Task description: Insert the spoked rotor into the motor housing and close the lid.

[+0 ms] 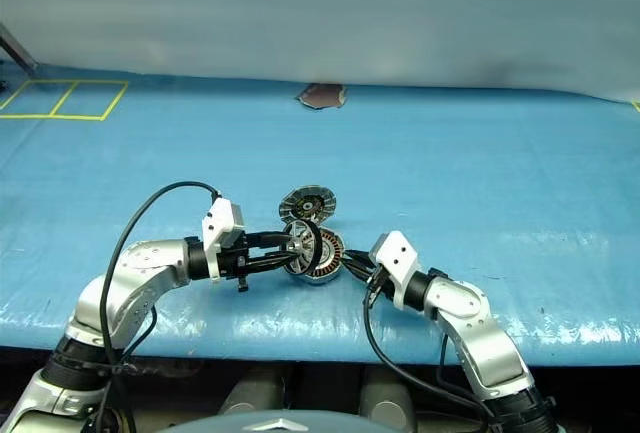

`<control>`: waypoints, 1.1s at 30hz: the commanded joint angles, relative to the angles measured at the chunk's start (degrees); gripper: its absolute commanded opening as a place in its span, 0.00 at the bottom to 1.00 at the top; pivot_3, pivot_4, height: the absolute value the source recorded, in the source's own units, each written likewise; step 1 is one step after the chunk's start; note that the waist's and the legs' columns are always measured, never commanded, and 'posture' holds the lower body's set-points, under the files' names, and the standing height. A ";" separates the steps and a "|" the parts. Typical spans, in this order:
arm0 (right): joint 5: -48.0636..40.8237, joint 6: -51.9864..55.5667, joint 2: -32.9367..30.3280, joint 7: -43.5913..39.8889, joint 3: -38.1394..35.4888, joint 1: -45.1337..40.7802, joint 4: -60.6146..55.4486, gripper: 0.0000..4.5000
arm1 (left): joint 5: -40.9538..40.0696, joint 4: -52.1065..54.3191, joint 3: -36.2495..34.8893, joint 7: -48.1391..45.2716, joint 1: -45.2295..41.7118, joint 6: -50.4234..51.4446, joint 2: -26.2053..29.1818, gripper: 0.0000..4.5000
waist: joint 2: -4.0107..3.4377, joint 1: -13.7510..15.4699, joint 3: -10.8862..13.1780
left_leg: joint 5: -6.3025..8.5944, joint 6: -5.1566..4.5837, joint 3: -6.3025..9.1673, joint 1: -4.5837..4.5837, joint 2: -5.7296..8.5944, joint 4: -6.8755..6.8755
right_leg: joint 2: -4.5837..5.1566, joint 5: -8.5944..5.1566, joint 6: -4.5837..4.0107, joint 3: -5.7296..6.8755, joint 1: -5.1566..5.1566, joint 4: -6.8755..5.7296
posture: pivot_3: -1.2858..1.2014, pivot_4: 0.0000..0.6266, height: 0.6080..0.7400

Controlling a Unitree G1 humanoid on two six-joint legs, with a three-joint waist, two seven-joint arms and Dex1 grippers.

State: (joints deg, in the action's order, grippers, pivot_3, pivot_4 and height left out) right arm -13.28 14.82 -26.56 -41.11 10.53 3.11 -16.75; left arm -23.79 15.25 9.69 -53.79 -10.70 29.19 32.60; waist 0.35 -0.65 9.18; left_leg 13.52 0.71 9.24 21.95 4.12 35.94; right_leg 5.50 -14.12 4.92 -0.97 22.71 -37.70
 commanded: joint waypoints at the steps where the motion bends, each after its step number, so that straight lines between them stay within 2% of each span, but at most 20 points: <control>1: -0.36 -1.82 0.39 -0.18 -0.52 -0.14 -1.06 0.13 | 0.48 -0.34 0.47 -0.46 -1.77 -1.52 -0.66 0.38 | 0.00 0.02 0.00 | 0.00 0.00 0.00 0.00 0.01 0.00 | 0.00 0.01 -0.02 0.00 0.00 0.00 | 0.52 0.24 1.00; 9: 0.37 -2.16 0.49 0.14 -0.06 0.02 -0.87 0.13 | 3.59 -3.67 2.45 -0.56 -5.20 -2.54 -1.74 0.38 | 0.00 -0.03 0.00 | -0.01 0.01 0.00 0.00 0.11 0.04 | -0.01 0.02 0.01 0.01 -0.03 -0.01 | 0.52 0.24 1.00; 22: 1.11 -2.61 0.87 0.53 -0.14 -0.08 -0.33 0.13 | -0.06 -1.00 -0.82 -1.87 -3.96 0.58 -0.20 0.38 | 0.00 -0.07 0.00 | -0.01 0.00 0.07 -0.01 0.08 0.04 | -0.01 0.02 0.01 0.00 -0.01 -0.03 | 0.52 0.24 1.00; 33: 1.85 -2.18 0.28 0.61 -0.20 0.21 -0.14 0.13 | 0.51 -3.62 1.43 -1.56 -8.11 2.09 -2.09 0.38 | 0.00 -0.10 0.00 | -0.01 0.01 0.03 -0.02 0.10 0.06 | -0.02 0.02 0.00 0.00 -0.03 -0.05 | 0.52 0.24 1.00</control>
State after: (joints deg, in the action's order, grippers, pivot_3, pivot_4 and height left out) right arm -11.60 13.06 -26.15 -40.81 10.71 3.29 -16.00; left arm -22.91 11.38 10.85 -55.06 -17.76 31.07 31.01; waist 0.35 -0.75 9.18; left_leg 13.51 0.72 9.26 21.94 4.22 36.00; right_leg 5.48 -14.09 4.92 -0.98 22.68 -37.75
